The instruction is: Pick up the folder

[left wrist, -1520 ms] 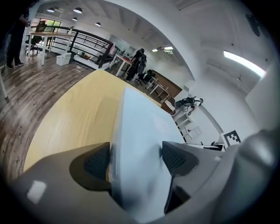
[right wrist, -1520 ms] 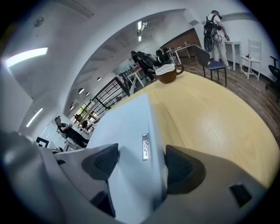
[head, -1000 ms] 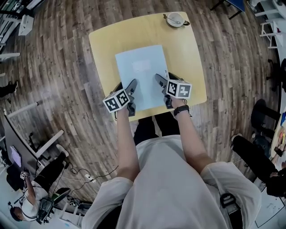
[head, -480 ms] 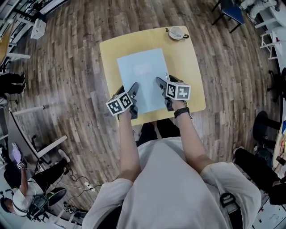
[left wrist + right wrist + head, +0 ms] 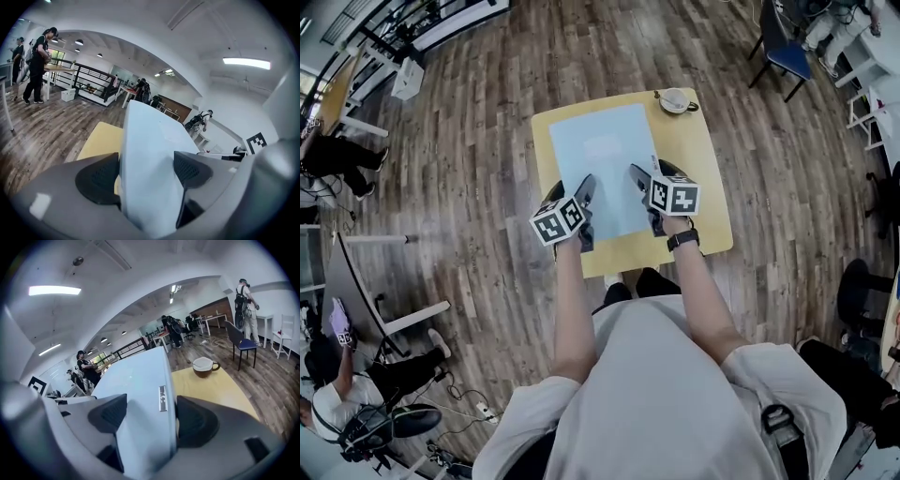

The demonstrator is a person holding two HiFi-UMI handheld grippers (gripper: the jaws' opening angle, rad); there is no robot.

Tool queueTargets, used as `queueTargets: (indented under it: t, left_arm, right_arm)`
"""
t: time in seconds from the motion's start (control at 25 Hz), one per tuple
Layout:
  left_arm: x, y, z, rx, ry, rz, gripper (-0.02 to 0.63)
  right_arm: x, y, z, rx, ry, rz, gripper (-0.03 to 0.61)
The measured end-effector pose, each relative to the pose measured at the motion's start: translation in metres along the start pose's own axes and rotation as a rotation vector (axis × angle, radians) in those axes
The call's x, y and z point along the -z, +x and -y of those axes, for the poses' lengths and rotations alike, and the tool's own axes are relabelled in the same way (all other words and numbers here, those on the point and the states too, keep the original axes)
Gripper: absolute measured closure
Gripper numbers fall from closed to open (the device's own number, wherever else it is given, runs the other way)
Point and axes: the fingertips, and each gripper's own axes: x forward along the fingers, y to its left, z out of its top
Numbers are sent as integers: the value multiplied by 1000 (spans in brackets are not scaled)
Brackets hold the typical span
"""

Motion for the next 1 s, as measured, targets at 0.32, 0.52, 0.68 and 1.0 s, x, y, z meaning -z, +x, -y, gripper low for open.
queueTargets:
  t: [0.32, 0.52, 0.68, 1.0]
  left_arm:
    - [-53, -27, 19, -7, 75, 112, 253]
    - [-85, -47, 29, -5, 115, 195, 253]
    - [-115, -63, 37, -2, 154, 271, 253]
    - [-172, -98, 70, 18, 246, 405, 253]
  right_arm:
    - [-49, -19, -27, -29, -64, 117, 268]
    - [-82, -32, -48, -60, -101, 194, 268]
    - [-110, -43, -67, -69, -144, 260, 268]
    - [-165, -79, -93, -99, -189, 410, 268]
